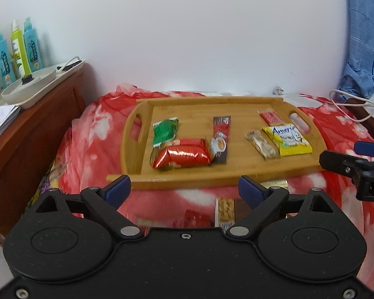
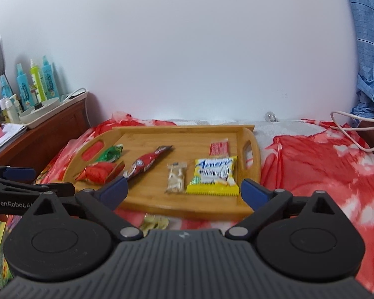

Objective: Organize snacks
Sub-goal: 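Move both tools back toward the remaining snacks on the bed, then grasp the red bar with the left gripper while the right gripper grasps the clear white pastry pack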

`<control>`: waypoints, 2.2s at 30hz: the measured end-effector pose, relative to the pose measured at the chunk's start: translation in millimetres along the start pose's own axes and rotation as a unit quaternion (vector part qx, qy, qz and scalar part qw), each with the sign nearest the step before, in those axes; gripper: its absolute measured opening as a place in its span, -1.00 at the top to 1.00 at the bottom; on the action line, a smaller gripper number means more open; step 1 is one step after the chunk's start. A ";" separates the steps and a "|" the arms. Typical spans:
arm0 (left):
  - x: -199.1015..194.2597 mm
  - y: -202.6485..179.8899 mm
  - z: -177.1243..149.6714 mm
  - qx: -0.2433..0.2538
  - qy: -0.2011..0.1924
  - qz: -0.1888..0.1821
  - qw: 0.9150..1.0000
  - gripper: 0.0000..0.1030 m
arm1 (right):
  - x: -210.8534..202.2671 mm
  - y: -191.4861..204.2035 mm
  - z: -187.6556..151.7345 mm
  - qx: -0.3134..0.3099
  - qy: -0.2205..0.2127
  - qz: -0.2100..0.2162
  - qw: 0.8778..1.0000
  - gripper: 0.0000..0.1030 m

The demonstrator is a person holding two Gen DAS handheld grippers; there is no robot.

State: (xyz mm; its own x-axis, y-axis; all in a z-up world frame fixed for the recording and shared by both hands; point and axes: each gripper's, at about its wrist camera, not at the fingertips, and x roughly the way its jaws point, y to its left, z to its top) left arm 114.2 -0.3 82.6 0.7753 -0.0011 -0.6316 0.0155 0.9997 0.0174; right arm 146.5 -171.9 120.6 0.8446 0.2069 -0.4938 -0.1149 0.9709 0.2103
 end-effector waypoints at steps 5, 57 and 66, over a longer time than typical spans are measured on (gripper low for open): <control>-10.0 -1.5 -16.4 0.013 -0.009 -0.002 1.000 -0.83 | -14.1 2.6 -15.8 -0.013 0.007 0.000 1.000 -1.00; 5.8 2.4 -77.6 -0.004 0.033 -0.059 0.998 0.55 | -2.6 35.9 -77.3 -0.082 0.070 -0.015 0.994 0.09; -1.0 -0.8 -77.0 -0.009 0.029 -0.059 0.998 0.56 | -9.7 40.1 -77.1 -0.085 0.055 -0.010 0.995 0.29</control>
State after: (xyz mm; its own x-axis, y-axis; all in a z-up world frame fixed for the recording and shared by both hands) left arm 64.8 0.7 23.5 0.7301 -0.1184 -0.6730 0.0933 0.9929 -0.0735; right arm 93.4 -125.6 68.7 0.7862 0.1910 -0.5877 -0.1935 0.9793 0.0594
